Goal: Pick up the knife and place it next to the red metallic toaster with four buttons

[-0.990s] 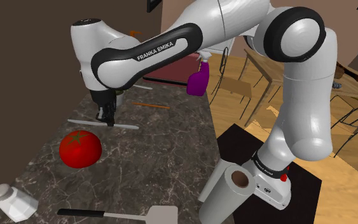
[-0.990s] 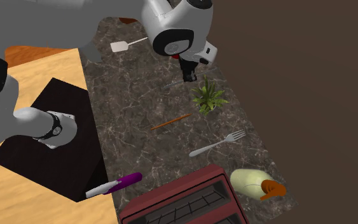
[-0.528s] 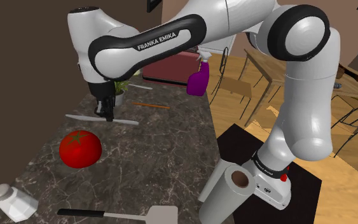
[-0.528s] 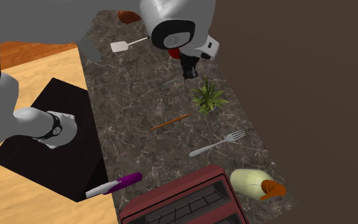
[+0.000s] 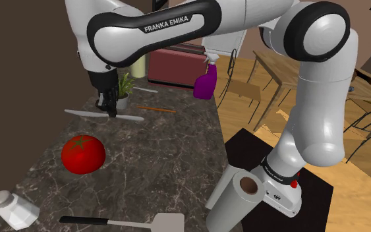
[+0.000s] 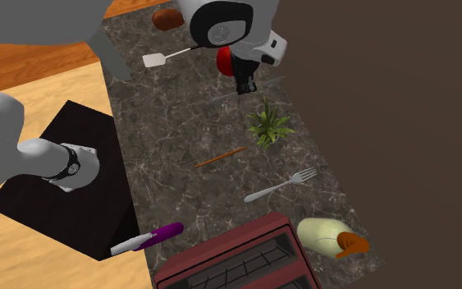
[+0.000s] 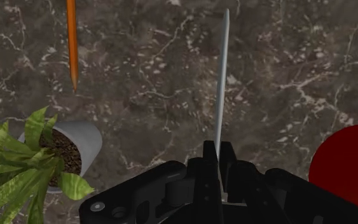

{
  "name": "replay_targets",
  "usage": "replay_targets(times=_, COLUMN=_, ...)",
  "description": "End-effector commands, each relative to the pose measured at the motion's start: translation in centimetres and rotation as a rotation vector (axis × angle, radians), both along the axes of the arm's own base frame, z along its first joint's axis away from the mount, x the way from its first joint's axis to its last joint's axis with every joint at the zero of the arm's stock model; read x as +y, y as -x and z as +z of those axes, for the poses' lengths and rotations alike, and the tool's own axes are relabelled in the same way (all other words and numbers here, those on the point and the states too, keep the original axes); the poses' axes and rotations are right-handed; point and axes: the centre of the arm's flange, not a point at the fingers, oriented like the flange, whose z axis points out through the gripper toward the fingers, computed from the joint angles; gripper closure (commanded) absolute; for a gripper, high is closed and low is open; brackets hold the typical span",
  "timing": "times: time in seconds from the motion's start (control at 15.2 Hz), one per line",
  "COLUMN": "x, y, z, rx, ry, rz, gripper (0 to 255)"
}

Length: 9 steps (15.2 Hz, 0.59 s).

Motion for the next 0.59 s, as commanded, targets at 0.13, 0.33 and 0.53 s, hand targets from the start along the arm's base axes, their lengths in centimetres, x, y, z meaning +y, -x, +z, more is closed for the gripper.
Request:
replay_targets(times=0.13, x=0.1, y=0.0, z=2.2, rx=0.000, ry=0.000, rz=0.000, gripper=255)
replay_targets(times=0.33, x=0.1, y=0.0, z=3.8, rx=0.000, ry=0.000, rz=0.000, gripper=255)
replay_targets(times=0.53, x=0.1, y=0.0, z=5.4, rx=0.000, ry=0.000, rz=0.000, gripper=255)
